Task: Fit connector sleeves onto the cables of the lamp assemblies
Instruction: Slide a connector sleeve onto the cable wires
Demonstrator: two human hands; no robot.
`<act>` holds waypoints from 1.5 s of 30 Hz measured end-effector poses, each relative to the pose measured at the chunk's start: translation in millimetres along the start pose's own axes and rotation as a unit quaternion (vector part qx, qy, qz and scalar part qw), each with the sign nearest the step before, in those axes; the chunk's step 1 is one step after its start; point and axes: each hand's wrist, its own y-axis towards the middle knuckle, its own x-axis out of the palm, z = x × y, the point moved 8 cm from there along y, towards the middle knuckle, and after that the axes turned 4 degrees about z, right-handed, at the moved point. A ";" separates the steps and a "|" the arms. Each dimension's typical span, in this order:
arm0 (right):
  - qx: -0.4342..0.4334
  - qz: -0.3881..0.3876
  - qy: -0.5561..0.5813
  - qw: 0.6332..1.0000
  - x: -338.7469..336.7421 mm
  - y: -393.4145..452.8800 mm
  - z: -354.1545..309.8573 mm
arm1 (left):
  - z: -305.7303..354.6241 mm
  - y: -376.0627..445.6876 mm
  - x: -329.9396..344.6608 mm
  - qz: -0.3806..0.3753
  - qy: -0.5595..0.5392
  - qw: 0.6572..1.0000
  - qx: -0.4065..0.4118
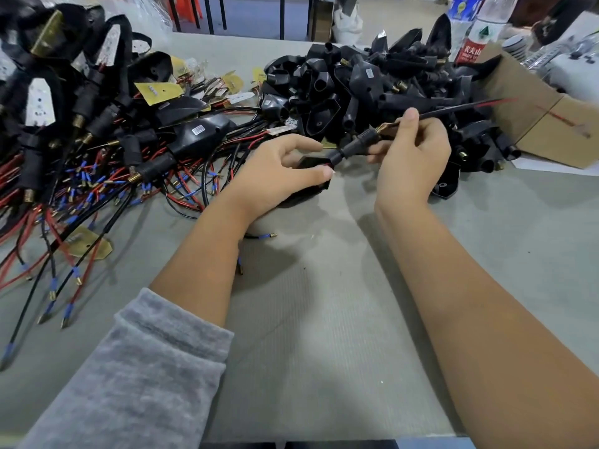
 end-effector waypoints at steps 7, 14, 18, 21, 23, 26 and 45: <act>0.144 -0.032 0.086 0.985 8.2 -3.0 22.3 | -3.7 5.8 -2.6 0.020 0.026 0.999 0.037; 0.232 -0.232 0.103 0.939 44.8 -30.2 30.2 | -5.0 6.8 -4.1 0.039 -0.055 0.997 0.028; 0.234 -0.280 0.093 0.927 49.2 -35.2 31.4 | -5.0 6.8 -9.0 0.052 -0.075 0.995 0.028; 0.229 -0.273 0.102 0.929 48.8 -35.0 31.4 | -7.5 7.3 -9.1 0.053 -0.084 0.995 0.018; 0.234 -0.247 0.129 0.931 46.8 -32.8 32.6 | -9.6 7.3 -9.0 0.075 -0.086 0.993 0.007; 0.250 -0.208 0.165 0.931 42.0 -28.9 34.8 | -11.5 6.7 -22.2 0.182 -0.028 0.983 0.004; 0.241 -0.181 0.141 0.943 35.9 -25.2 36.6 | -1.8 1.3 -36.4 0.276 0.090 0.957 0.012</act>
